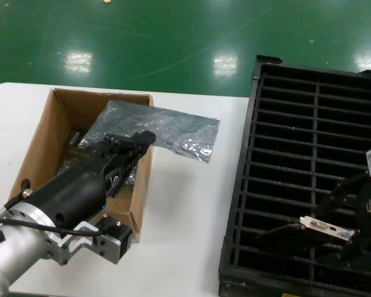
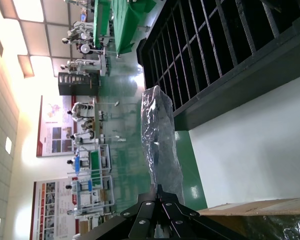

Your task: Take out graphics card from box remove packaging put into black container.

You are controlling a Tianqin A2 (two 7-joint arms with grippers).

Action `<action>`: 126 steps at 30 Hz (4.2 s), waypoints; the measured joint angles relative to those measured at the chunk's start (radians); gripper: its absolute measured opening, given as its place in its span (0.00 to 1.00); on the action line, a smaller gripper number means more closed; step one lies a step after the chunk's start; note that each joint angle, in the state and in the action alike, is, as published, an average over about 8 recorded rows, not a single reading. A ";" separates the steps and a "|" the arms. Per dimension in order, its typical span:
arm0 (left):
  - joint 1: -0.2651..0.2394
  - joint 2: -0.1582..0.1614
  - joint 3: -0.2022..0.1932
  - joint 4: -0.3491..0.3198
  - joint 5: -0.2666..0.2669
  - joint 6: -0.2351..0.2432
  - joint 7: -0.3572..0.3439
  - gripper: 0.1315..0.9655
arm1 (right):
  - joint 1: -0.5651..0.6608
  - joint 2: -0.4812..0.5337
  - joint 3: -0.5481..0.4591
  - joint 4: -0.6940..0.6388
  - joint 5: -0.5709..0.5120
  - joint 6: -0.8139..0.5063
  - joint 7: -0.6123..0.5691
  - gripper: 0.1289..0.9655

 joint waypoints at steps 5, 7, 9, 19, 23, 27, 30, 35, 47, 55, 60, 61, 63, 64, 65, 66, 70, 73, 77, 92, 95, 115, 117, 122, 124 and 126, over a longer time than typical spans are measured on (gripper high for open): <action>0.000 0.000 0.000 0.000 0.000 0.000 0.000 0.01 | -0.009 -0.027 0.015 -0.082 -0.020 0.004 -0.029 0.46; 0.000 0.000 0.000 0.000 0.000 0.000 0.000 0.01 | -0.014 -0.035 0.019 -0.116 -0.026 0.004 -0.047 0.45; 0.000 0.000 0.000 0.000 0.000 0.000 0.000 0.01 | -0.018 -0.041 0.022 -0.144 -0.031 0.003 -0.062 0.43; 0.000 0.000 0.000 0.000 0.000 0.000 0.000 0.01 | -0.027 -0.061 0.027 -0.209 -0.045 -0.001 -0.091 0.28; 0.000 0.000 0.000 0.000 0.000 0.000 0.000 0.01 | -0.026 -0.062 0.024 -0.212 -0.042 -0.002 -0.095 0.20; 0.000 0.000 0.000 0.000 0.000 0.000 0.000 0.01 | -0.030 -0.057 0.023 -0.197 -0.039 -0.002 -0.094 0.20; 0.000 0.000 0.000 0.000 0.000 0.000 0.000 0.01 | -0.034 -0.052 0.024 -0.179 -0.040 -0.002 -0.091 0.15; 0.000 0.000 0.000 0.000 0.000 0.000 0.000 0.01 | -0.039 -0.046 0.026 -0.157 -0.044 -0.002 -0.087 0.06; 0.000 0.000 0.000 0.000 0.000 0.000 0.000 0.01 | -0.134 0.009 0.093 -0.052 -0.131 0.116 -0.126 0.01; 0.000 0.000 0.000 0.000 0.000 0.000 0.000 0.01 | -0.350 0.104 0.195 0.036 -0.319 0.420 -0.176 0.04; 0.000 0.000 0.000 0.000 0.000 0.000 0.000 0.01 | -0.457 0.137 0.244 0.047 -0.433 0.567 -0.172 0.11; 0.000 0.001 0.000 -0.001 -0.001 0.001 -0.001 0.01 | -0.468 0.140 0.249 0.048 -0.445 0.581 -0.170 0.12; -0.002 0.006 -0.001 -0.007 -0.003 0.009 -0.011 0.01 | -0.480 0.144 0.255 0.049 -0.458 0.596 -0.168 0.13; -0.003 0.011 -0.004 -0.011 -0.004 0.017 -0.022 0.01 | -0.482 0.144 0.256 0.049 -0.460 0.598 -0.168 0.13; -0.006 0.019 -0.008 -0.017 -0.005 0.030 -0.040 0.01 | -0.482 0.144 0.257 0.049 -0.461 0.599 -0.168 0.13; -0.010 0.031 -0.014 -0.024 -0.007 0.046 -0.064 0.01 | -0.483 0.144 0.257 0.049 -0.461 0.600 -0.168 0.13; -0.040 0.126 -0.070 -0.052 -0.009 0.168 -0.217 0.01 | -0.482 0.144 0.257 0.049 -0.461 0.599 -0.168 0.22; -0.077 0.233 -0.136 -0.059 -0.001 0.296 -0.359 0.01 | -0.482 0.144 0.256 0.049 -0.461 0.599 -0.168 0.29; -0.137 0.392 -0.236 -0.038 0.041 0.478 -0.547 0.01 | -0.482 0.144 0.256 0.049 -0.461 0.599 -0.168 0.37; -0.223 0.622 -0.269 0.266 0.332 0.585 -1.011 0.01 | -0.482 0.144 0.256 0.049 -0.461 0.599 -0.168 0.79; -0.242 0.626 -0.243 0.345 0.362 0.539 -1.048 0.01 | -0.482 0.144 0.256 0.049 -0.461 0.599 -0.168 0.82; -0.349 0.611 -0.197 0.389 0.379 0.414 -1.145 0.19 | -0.482 0.144 0.256 0.049 -0.461 0.599 -0.168 1.00; -0.347 0.591 -0.193 0.325 0.359 0.402 -1.106 0.20 | -0.482 0.144 0.256 0.049 -0.461 0.599 -0.168 1.00; -0.318 0.520 -0.170 0.144 0.353 0.307 -0.936 0.34 | -0.482 0.144 0.256 0.049 -0.461 0.599 -0.168 1.00; -0.295 0.494 -0.163 0.084 0.374 0.251 -0.856 0.39 | -0.482 0.144 0.256 0.049 -0.461 0.599 -0.168 1.00; -0.268 0.473 -0.159 0.038 0.399 0.195 -0.777 0.42 | -0.482 0.144 0.256 0.049 -0.461 0.599 -0.168 1.00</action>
